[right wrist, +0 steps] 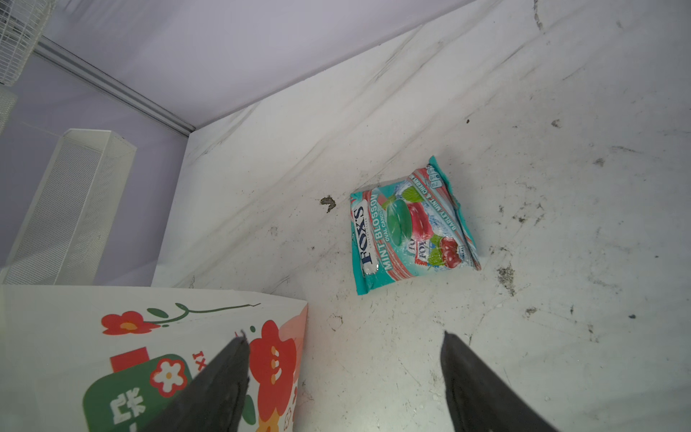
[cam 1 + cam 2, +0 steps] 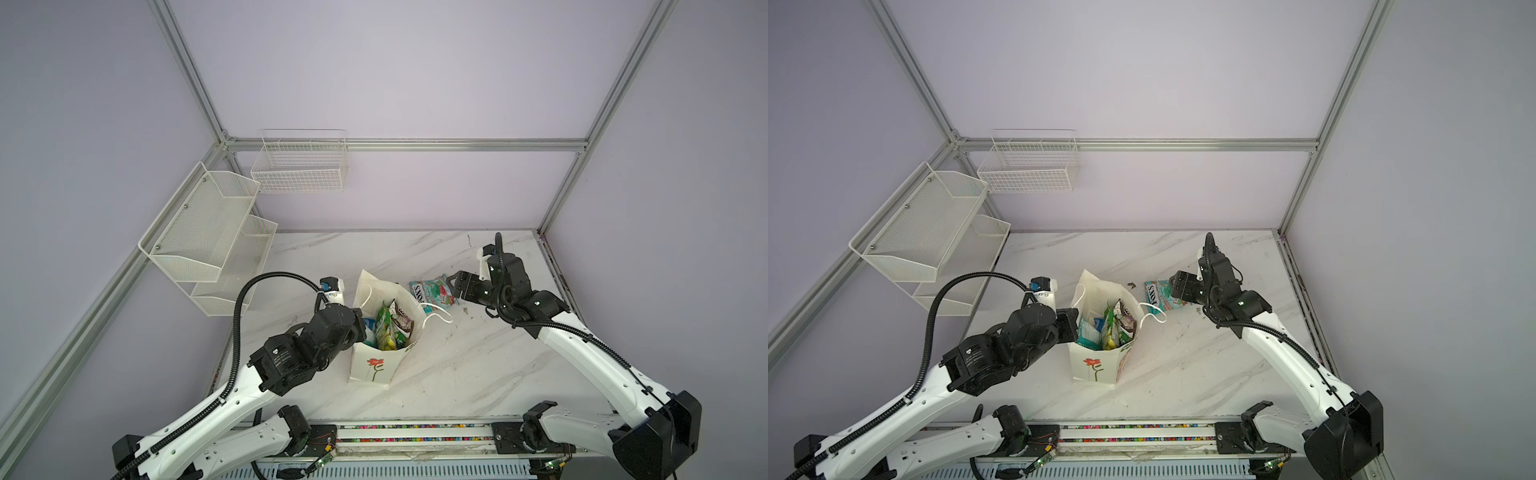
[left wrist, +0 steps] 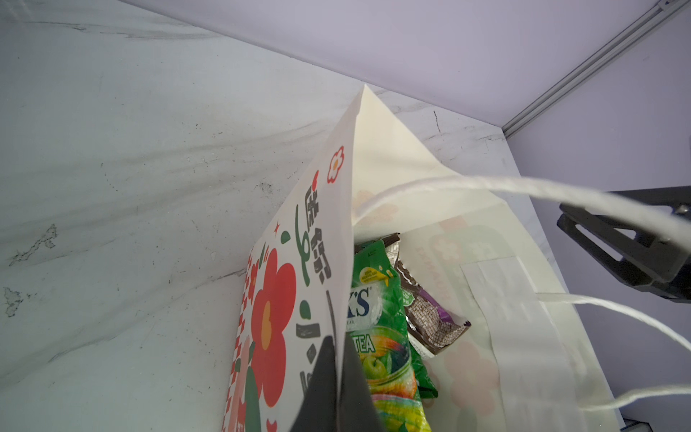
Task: Place the snacks into the paper bag
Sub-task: 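Move the right gripper over the teal Mint Blossom bag on the table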
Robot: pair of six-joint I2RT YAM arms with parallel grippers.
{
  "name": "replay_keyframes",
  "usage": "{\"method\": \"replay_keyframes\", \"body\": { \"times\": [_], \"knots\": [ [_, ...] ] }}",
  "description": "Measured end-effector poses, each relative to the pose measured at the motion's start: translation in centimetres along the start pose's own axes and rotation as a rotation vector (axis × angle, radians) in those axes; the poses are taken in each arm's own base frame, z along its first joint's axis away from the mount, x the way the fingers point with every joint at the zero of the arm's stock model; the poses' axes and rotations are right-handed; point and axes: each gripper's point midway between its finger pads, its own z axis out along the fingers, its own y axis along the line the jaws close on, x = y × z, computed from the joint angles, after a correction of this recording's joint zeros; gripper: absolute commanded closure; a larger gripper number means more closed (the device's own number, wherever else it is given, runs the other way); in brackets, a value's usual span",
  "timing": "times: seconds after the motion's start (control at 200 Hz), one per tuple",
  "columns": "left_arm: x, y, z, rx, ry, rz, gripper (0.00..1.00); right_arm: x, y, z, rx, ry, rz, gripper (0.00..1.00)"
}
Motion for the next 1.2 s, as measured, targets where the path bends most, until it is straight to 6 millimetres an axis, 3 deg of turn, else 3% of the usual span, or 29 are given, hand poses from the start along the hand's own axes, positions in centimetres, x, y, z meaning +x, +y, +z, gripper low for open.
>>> {"method": "replay_keyframes", "body": {
  "times": [0.29, 0.82, 1.2],
  "knots": [
    [0.0, -0.1, 0.2, -0.001, 0.001, 0.001, 1.0, 1.6, -3.5, 2.0, -0.006, 0.06, 0.036, 0.18],
    [0.0, -0.2, 0.3, -0.003, 0.001, 0.002, 1.0, 4.6, -11.6, 6.2, -0.023, 0.146, 0.23, 0.2],
    [-0.1, -0.1, 0.4, -0.01, -0.002, 0.003, 1.0, 5.6, -13.5, 8.5, -0.083, 0.178, 0.309, 0.22]
  ]
}}
